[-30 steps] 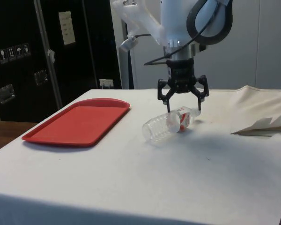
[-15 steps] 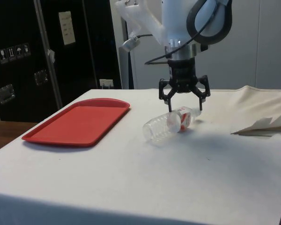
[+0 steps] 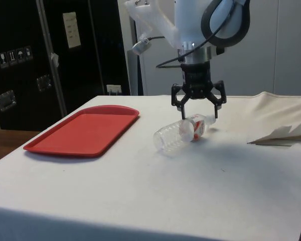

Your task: Place the bottle upright on the tray.

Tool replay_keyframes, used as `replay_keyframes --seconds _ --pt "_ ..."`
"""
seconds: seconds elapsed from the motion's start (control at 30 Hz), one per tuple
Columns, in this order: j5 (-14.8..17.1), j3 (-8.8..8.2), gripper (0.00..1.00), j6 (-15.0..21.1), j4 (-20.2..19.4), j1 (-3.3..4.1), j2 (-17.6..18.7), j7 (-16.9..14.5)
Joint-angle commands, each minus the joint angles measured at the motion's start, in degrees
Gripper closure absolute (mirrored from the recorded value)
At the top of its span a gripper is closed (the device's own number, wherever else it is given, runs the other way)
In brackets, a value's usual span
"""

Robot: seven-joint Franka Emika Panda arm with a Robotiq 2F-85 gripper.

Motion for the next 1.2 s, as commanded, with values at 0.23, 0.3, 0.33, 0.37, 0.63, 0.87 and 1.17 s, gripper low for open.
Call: replay_keyframes --seconds 0.23,0.3,0.33,0.37,0.63,0.87,1.17 --pt "0.00 0.00 0.00 -0.52 0.06 0.00 -0.63 0.92" --pt "-1.20 -0.06 0.00 -2.01 0.17 -0.23 -2.12 2.81" --pt "-1.26 -0.06 0.00 -2.75 0.23 -0.29 -2.81 3.04" --pt "-1.26 0.00 0.00 -3.09 0.23 -0.29 -3.15 3.09" --pt "-1.03 -0.06 0.00 -4.30 0.52 -0.34 -3.61 4.35" --pt "0.00 -0.17 0.00 -4.70 0.52 -0.06 -3.61 5.16" --pt "0.00 -0.23 0.00 -4.98 0.57 -0.06 -3.61 7.85"
